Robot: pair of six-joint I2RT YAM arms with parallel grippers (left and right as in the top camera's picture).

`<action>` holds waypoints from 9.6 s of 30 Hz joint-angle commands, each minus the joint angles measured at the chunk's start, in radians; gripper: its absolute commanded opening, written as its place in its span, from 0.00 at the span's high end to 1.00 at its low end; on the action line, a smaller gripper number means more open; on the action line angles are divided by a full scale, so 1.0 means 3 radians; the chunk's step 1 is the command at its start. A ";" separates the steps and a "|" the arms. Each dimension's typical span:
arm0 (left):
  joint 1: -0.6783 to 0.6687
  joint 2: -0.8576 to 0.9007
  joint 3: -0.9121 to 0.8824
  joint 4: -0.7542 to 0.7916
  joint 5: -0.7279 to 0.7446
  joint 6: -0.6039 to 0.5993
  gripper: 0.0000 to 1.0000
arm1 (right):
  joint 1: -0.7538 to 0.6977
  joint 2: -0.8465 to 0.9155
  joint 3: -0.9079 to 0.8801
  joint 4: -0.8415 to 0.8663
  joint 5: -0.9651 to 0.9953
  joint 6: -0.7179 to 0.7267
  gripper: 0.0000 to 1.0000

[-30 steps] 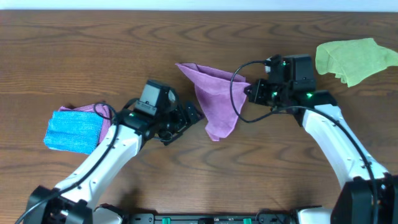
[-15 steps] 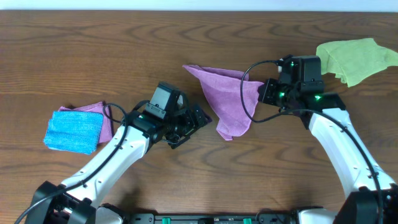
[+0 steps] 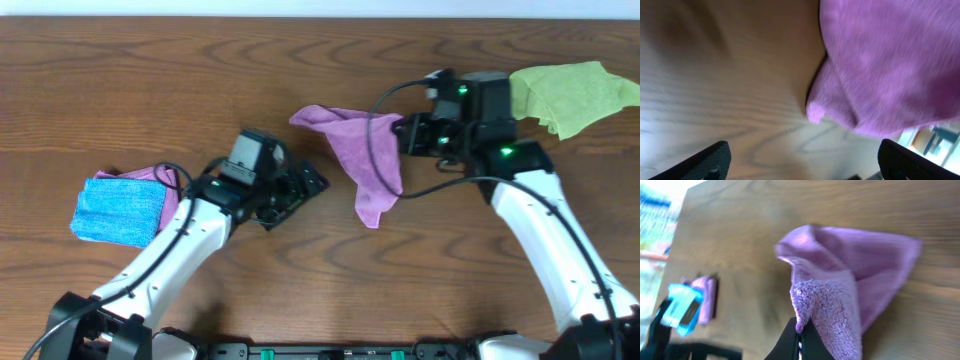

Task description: Fold the cloth

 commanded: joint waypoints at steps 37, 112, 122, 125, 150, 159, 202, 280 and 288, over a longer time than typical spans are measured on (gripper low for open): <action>0.1802 -0.0163 0.0061 -0.0484 0.0690 0.1737 0.05 | 0.1901 0.1340 0.0064 0.1366 -0.0083 0.0703 0.37; 0.1884 -0.0163 -0.0607 -0.1043 0.0954 0.2706 0.05 | 0.0612 -0.0785 -0.2544 0.1250 0.0102 0.2426 0.32; 0.1884 -0.0163 -0.0607 -0.1043 0.0955 0.2705 0.05 | 0.0613 -0.0338 -0.2544 0.1771 0.0109 0.2516 0.44; 0.1884 -0.0163 -0.0607 -0.1041 0.0955 0.2705 0.05 | 0.0614 -0.0286 -0.2544 0.1785 0.0113 0.2562 0.56; 0.1884 -0.0163 -0.0607 -0.1038 0.0952 0.2692 0.05 | 0.0603 -0.0381 -0.2543 0.1389 0.0136 0.2360 0.99; 0.1883 -0.0163 -0.0607 -0.1125 0.0771 0.2630 0.05 | 0.0324 -0.0768 -0.2543 0.0801 0.0230 0.2022 0.99; 0.1061 0.0439 -0.0852 0.0053 0.0455 0.0732 0.05 | 0.0130 -0.0846 -0.2539 0.0811 0.0148 0.1977 0.98; 0.0815 -0.0120 -0.0462 -0.0557 0.0390 0.0951 0.94 | 0.0132 -0.1568 -0.2134 0.0065 0.0429 0.1737 0.99; 0.0815 -0.0113 -0.0179 -0.0469 0.0099 0.0945 0.94 | 0.0131 -0.1507 -0.2131 0.0266 0.0589 0.1728 0.99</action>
